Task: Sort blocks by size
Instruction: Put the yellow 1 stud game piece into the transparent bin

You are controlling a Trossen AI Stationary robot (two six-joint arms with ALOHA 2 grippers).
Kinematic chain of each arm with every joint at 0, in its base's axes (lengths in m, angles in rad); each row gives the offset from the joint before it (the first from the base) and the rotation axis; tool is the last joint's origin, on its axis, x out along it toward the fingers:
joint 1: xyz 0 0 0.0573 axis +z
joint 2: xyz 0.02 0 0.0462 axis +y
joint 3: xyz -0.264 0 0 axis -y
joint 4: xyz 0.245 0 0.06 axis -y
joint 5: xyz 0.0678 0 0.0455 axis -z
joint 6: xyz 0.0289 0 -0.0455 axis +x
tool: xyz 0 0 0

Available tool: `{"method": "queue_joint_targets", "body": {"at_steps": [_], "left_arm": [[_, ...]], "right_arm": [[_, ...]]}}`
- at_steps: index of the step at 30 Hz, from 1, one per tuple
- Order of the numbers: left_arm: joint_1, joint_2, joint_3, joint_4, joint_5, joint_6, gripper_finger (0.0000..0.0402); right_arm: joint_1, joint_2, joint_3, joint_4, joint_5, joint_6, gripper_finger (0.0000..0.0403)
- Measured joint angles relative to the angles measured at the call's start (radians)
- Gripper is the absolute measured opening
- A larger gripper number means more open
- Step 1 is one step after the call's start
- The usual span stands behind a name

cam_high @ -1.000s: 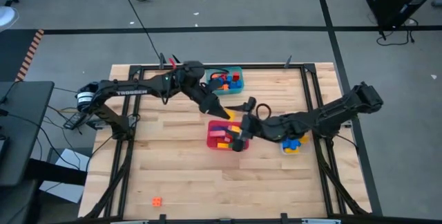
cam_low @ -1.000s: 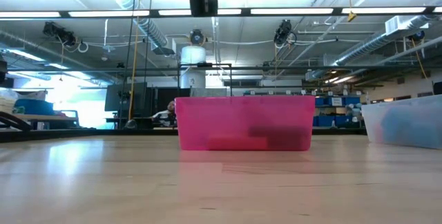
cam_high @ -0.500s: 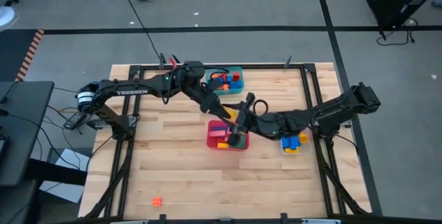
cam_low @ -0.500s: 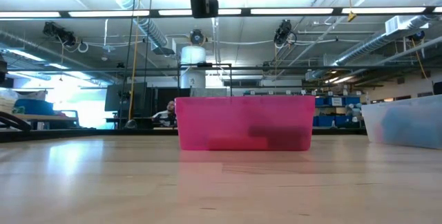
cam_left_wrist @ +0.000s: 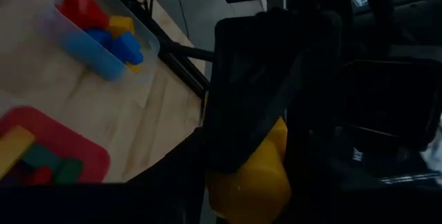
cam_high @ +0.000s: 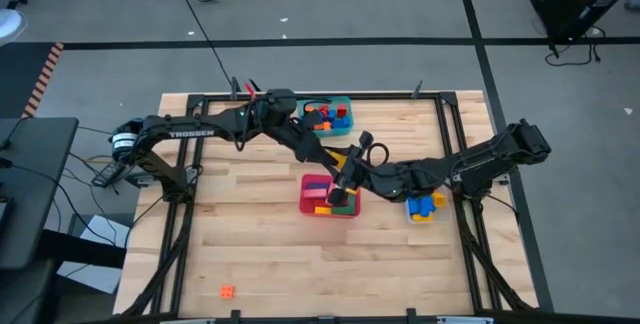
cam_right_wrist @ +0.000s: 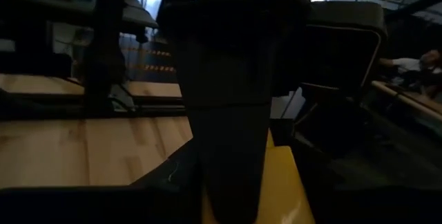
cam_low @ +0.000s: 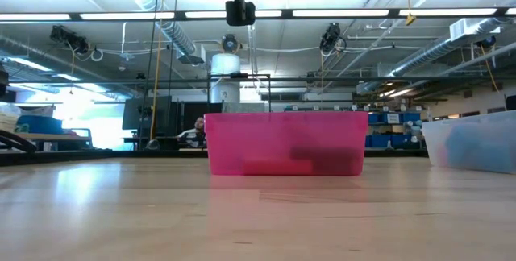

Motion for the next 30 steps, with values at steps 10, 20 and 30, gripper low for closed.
{"method": "queue_joint_targets", "body": {"at_steps": [10,20,30], "left_arm": [[0.0,0.0,0.0,0.07,-0.024,0.099,0.0203],[0.027,-0.002,0.0,0.083,-0.005,0.166,0.026],[0.08,-0.002,0.001,0.069,-0.009,0.475,0.0258]], "right_arm": [[0.0,-0.035,0.001,-0.072,0.046,-0.032,0.0151],[0.036,-0.146,-0.001,-0.324,0.197,0.04,0.0152],[0.069,-0.332,-0.001,-1.021,0.099,1.081,0.0152]]}}
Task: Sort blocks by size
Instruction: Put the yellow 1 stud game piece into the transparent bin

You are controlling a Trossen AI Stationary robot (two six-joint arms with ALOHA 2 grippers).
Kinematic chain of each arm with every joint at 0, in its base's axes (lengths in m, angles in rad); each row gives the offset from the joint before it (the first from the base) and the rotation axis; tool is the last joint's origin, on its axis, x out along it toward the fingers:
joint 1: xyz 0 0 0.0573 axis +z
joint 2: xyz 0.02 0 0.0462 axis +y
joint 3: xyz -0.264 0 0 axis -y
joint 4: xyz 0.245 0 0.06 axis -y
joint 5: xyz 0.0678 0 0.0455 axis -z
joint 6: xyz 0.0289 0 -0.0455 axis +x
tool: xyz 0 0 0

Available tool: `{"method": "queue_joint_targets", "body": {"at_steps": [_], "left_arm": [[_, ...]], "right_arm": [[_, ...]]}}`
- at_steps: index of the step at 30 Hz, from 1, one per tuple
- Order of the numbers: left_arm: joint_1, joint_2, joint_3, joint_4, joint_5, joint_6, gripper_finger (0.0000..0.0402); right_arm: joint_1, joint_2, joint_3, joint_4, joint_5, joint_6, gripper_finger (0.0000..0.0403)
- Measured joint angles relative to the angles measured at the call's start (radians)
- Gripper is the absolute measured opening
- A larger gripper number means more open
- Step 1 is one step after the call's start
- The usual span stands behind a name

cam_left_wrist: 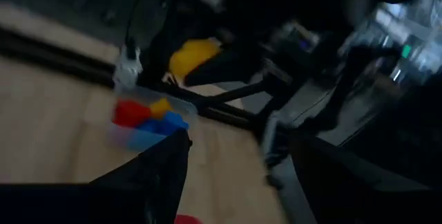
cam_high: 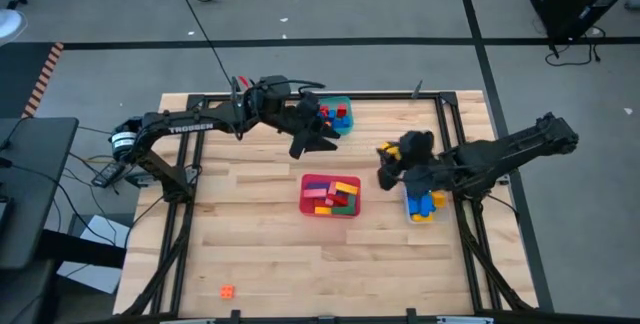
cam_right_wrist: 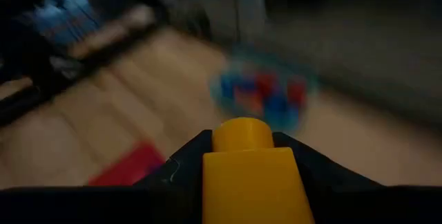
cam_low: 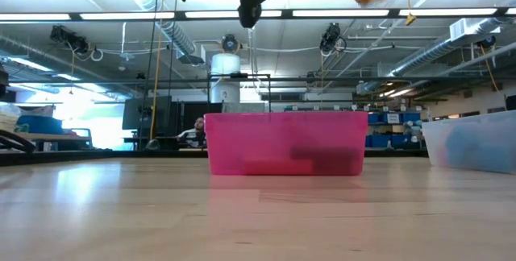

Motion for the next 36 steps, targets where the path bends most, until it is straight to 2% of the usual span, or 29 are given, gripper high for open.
{"method": "queue_joint_targets", "body": {"at_steps": [3,6,10,16,22,30,36], "left_arm": [[-0.003,0.0,0.0,-0.006,-0.018,0.163,0.0257],[-0.008,0.0,0.0,-0.008,-0.111,0.285,0.0257],[-0.008,0.0,0.0,-0.042,-0.289,0.355,0.0257],[-0.008,0.0,0.0,-0.104,-0.382,0.371,0.0257],[-0.003,0.0,0.0,-0.107,-0.384,0.369,0.0257],[-0.004,0.0,0.0,-0.11,-0.383,0.311,0.0257],[-0.006,0.0,0.0,-0.115,-0.369,0.253,0.0257]], "right_arm": [[-0.006,-0.022,0.0,-0.269,-0.214,0.365,0.0152],[-0.005,-0.004,0.0,-0.47,-0.419,0.544,0.0152],[-0.01,0.037,-0.029,-0.578,-0.641,0.593,0.0152],[-0.007,0.076,-0.148,-0.532,-0.855,0.595,0.0152],[0.028,0.076,-0.264,-0.388,-0.881,0.608,0.0164],[0.052,0.076,-0.304,-0.435,-0.756,0.685,0.0208],[0.066,0.074,-0.305,-0.502,-0.734,0.688,0.0231]]}}
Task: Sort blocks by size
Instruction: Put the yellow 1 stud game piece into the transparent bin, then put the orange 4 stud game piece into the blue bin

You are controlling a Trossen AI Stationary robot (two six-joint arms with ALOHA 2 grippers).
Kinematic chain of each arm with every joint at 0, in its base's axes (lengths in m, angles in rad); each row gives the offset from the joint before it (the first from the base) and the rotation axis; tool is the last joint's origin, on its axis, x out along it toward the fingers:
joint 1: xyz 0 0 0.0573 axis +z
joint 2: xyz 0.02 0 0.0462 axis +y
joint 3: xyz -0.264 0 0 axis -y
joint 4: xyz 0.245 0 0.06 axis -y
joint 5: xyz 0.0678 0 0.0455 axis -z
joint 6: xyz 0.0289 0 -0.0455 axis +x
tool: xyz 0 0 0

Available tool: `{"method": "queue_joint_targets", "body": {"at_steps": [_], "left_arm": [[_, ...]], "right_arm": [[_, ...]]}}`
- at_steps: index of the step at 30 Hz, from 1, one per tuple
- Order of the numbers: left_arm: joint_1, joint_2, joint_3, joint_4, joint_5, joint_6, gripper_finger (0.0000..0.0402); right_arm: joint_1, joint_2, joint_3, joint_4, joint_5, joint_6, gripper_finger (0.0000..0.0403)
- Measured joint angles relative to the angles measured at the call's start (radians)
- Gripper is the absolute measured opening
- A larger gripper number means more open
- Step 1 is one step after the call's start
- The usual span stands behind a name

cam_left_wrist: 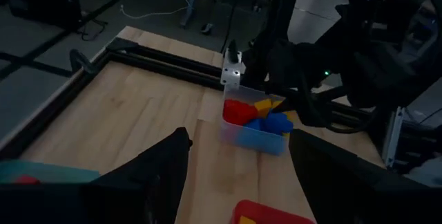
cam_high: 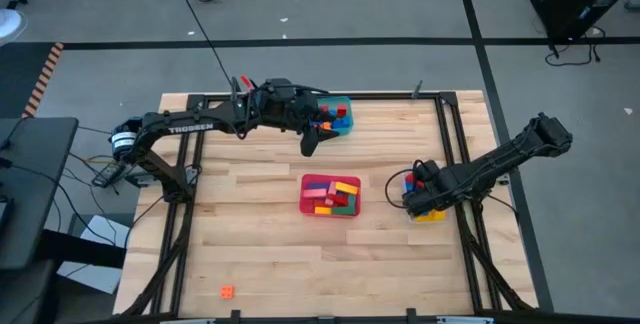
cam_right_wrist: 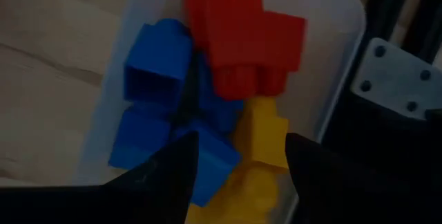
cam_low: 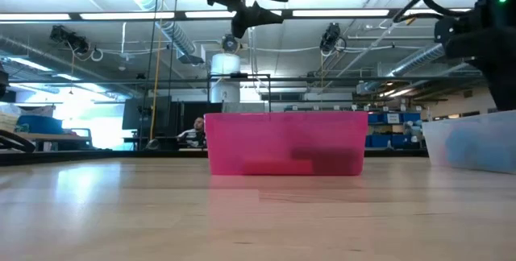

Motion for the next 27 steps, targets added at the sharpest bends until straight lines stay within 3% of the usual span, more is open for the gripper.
{"method": "queue_joint_targets", "body": {"at_steps": [6,12,16,23,27], "left_arm": [[-0.039,-0.002,0.0,-0.022,-0.056,-0.018,0.0257],[-0.145,-0.045,0.0,-0.122,-0.321,-0.023,0.0257],[-0.245,-0.097,0.0,-0.269,-0.463,-0.157,0.0257],[-0.458,-0.147,0.001,-0.476,-0.553,-0.444,0.0257],[-0.607,-0.143,0.001,-0.642,-0.743,-0.693,0.0256]], "right_arm": [[0.039,-0.03,0.0,-0.017,0.016,0.0,0.0241],[0.099,-0.087,0.0,-0.002,0.054,0.008,0.0236],[0.167,-0.123,0.0,0.039,0.124,0.074,0.0235],[0.296,-0.135,0.0,0.259,0.331,0.049,0.0225],[0.336,-0.133,0.0,0.391,0.446,-0.047,0.0218]]}}
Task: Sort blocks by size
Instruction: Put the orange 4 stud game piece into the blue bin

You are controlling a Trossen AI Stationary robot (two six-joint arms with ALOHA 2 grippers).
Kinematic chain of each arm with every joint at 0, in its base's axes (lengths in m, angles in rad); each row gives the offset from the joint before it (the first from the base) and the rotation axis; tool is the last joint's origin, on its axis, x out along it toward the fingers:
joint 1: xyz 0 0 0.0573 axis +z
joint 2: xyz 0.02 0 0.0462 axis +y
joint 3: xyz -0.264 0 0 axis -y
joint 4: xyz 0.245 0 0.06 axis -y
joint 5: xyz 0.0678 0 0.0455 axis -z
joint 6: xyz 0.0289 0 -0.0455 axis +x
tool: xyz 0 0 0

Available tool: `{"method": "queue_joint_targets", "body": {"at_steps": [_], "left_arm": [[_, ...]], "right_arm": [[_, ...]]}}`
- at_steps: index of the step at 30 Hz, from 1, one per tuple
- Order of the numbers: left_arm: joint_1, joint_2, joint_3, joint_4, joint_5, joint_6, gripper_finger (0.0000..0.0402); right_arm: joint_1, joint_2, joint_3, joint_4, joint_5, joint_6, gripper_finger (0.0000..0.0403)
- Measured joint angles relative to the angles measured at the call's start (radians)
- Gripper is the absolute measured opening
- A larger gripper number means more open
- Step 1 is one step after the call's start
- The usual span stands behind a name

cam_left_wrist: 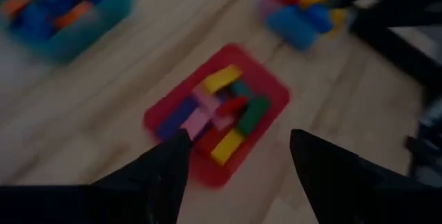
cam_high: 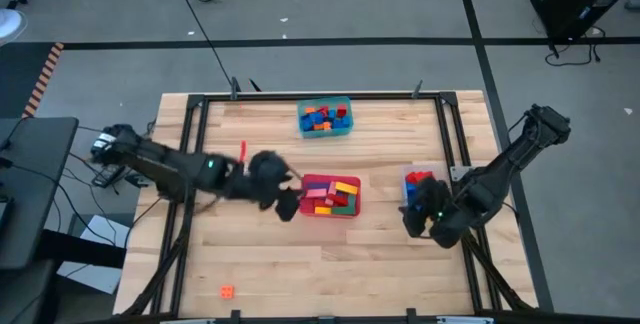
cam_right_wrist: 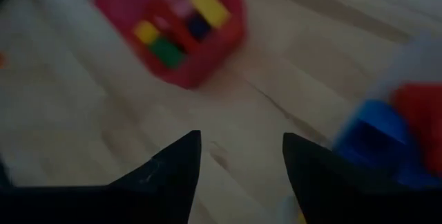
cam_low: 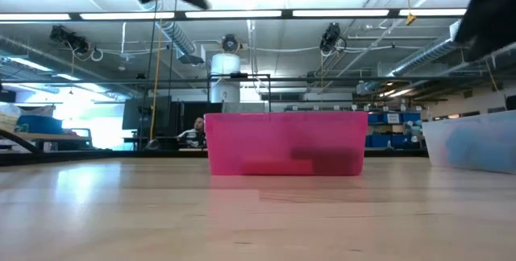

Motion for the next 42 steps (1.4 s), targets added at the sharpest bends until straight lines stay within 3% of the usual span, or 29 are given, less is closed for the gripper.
{"method": "queue_joint_targets", "body": {"at_steps": [3,11,14,18,23,29,42], "left_arm": [[-0.11,0.008,-0.001,-0.117,-0.098,-0.222,0.0256],[-0.34,0.038,-0.039,-0.198,-0.107,-0.766,0.0255],[-0.396,0.087,-0.04,-0.224,-0.071,-0.911,0.0244],[-0.448,0.167,-0.04,-0.258,0.073,-1.076,0.0219],[-0.518,0.26,-0.04,-0.253,0.252,-1.215,0.0192],[-0.604,0.329,-0.04,-0.22,0.394,-1.326,0.0183],[-0.674,0.393,-0.04,-0.202,0.372,-1.313,0.0182]], "right_arm": [[0.009,0.0,0.0,0.079,0.034,-0.092,0.0217],[0.008,0.0,0.0,0.155,0.034,-0.201,0.0214],[0.008,0.0,0.0,0.169,0.034,-0.209,0.0213],[0.008,0.0,0.0,0.169,0.034,-0.209,0.0213],[0.008,0.0,0.0,0.169,0.034,-0.209,0.0213],[0.008,0.001,0.0,0.185,0.034,-0.21,0.0213],[0.006,0.001,0.0,0.199,0.054,-0.225,0.0211]]}}
